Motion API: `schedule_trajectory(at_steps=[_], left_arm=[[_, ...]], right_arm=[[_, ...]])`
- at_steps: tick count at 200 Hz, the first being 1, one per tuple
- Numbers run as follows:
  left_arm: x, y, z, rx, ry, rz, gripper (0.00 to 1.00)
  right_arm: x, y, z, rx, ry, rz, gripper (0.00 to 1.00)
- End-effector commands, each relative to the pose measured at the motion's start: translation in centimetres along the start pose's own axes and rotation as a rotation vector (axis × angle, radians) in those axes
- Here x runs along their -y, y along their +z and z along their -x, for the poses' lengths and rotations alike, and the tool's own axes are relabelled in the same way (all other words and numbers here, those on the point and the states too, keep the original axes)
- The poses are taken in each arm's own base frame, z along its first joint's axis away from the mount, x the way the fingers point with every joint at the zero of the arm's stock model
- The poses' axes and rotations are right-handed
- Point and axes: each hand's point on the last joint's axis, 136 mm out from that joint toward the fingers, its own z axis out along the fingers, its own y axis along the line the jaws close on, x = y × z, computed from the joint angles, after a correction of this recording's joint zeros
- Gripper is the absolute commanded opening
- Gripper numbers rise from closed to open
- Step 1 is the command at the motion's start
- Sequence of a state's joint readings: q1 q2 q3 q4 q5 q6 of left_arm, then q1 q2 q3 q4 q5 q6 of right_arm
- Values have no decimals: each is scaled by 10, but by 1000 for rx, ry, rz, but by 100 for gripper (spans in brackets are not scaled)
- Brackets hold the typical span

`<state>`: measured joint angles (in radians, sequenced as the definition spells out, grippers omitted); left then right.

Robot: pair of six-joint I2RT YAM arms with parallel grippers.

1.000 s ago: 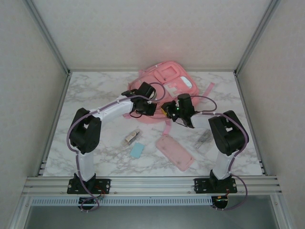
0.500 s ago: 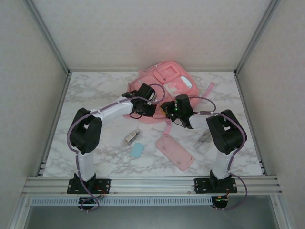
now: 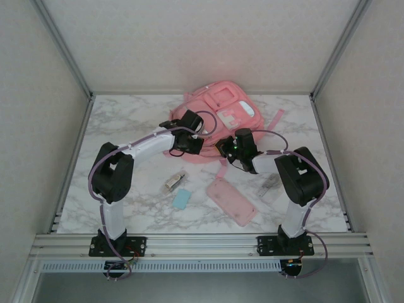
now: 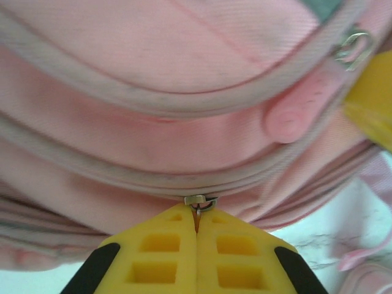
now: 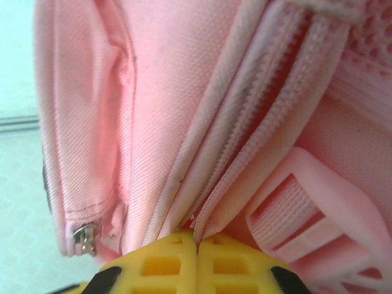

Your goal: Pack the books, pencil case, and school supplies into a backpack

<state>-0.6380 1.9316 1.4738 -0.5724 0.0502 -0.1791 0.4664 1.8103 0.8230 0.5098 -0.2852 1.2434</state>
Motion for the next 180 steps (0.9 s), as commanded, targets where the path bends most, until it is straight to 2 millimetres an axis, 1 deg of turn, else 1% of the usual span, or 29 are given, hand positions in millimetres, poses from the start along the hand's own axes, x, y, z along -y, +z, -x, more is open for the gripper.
schedule_trajectory(at_steps=[1,24,50,82,112,119,134,152,173,174,180], left_arm=[[-48,-14,-3,-7,0,154,0],[-73,-13,11,32,15,228,0],[-107,-13,30,53,54,356,0],[-154,-17,50,65,22,464,0],[-184,-20,78,110,-14,519,0],[-187,-20,83,118,-20,521,0],[-183,-17,88,113,-28,488,0],[-166,-20,86,121,-56,396,0],[-144,-36,79,173,-90,298,0],[-143,-35,75,168,-91,295,0],[-138,-41,72,179,-100,270,0]], right_arm=[[19,-15,21,68,-44,-82,0],[16,-19,16,38,-92,-90,0],[21,-23,15,16,-136,-132,0],[27,-27,16,11,-149,-152,0],[28,-28,17,9,-164,-167,0],[29,-29,18,11,-167,-171,0],[34,-31,21,21,-171,-193,0],[46,-37,31,48,-169,-228,0],[64,-46,50,93,-168,-287,0],[65,-47,51,94,-168,-291,0],[72,-49,57,106,-170,-314,0]])
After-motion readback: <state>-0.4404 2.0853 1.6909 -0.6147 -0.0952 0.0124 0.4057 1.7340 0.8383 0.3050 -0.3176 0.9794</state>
